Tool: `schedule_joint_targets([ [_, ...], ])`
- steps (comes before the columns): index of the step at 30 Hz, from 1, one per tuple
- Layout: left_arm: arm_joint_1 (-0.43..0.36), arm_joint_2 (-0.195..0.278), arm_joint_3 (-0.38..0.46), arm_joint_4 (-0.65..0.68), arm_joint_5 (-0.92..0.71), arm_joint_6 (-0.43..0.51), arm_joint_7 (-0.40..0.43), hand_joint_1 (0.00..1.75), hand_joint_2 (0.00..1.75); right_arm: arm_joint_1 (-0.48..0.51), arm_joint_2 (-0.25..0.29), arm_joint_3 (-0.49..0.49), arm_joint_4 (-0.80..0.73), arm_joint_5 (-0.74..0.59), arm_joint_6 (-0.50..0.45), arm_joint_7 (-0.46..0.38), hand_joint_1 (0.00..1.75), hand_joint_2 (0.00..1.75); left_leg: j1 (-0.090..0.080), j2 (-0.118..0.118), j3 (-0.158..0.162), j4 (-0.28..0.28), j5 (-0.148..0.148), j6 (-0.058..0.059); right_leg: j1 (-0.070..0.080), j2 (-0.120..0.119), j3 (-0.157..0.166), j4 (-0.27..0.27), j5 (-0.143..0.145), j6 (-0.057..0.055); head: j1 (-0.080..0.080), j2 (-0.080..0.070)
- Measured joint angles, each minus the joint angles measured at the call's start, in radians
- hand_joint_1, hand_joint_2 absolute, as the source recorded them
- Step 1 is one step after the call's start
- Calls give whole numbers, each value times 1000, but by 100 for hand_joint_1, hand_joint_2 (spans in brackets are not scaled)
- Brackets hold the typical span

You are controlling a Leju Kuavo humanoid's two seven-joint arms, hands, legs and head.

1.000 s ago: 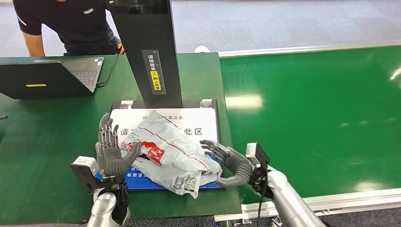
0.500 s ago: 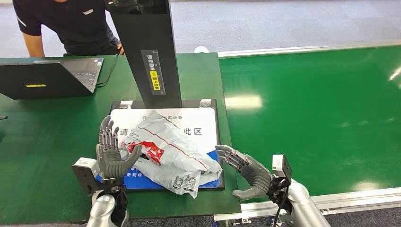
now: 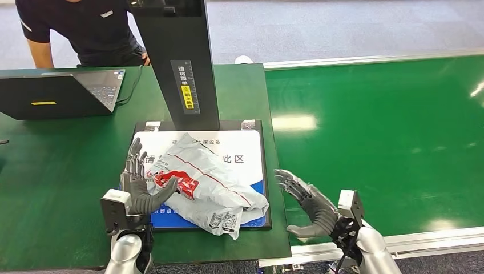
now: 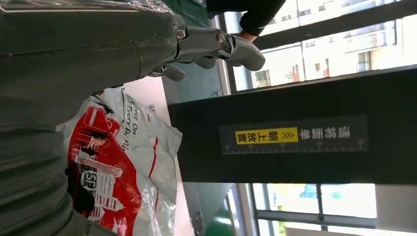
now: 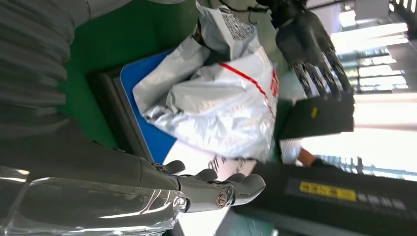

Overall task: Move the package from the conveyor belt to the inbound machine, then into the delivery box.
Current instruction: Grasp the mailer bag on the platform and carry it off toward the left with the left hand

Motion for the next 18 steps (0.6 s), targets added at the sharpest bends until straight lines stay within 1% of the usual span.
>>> schedule_joint_targets([
  [3, 1, 19, -21, -1, -207, 88, 32, 0, 175, 55, 10, -84, -74, -8, 11, 5, 0, 175, 0, 0, 0, 0, 0, 0, 0, 0, 0, 0, 0, 0, 0, 0],
  [5, 3, 39, -37, -4, -376, 149, 82, 0, 175, 92, 22, -138, -121, -14, 33, 10, 0, 175, 0, 0, 0, 0, 0, 0, 0, 0, 0, 0, 0, 0, 0, 0],
  [7, 3, 66, -54, -9, -509, 165, 135, 0, 175, 121, 39, -187, -156, -15, 53, 14, 0, 175, 0, 0, 0, -1, 0, 0, 0, 0, 0, 0, 0, 0, 0, 0],
  [9, 2, 91, -71, -12, -564, 132, 169, 0, 175, 137, 56, -219, -177, -10, 64, 14, 0, 175, 0, 0, 0, -1, 0, 0, 0, 0, 0, 0, 0, 0, 0, 0],
  [13, 1, 127, -98, -13, -592, 39, 215, 0, 175, 149, 81, -243, -199, -1, 74, 12, 0, 175, 0, 1, 1, -1, 0, 0, 0, 0, 0, 0, 0, 0, 0, 0],
  [18, 5, 154, -124, -12, -602, -78, 279, 0, 175, 151, 97, -255, -206, 0, 85, 12, 0, 175, 0, 1, 1, -1, 0, 0, 0, 0, 1, 0, 0, 0, 0, 0],
])
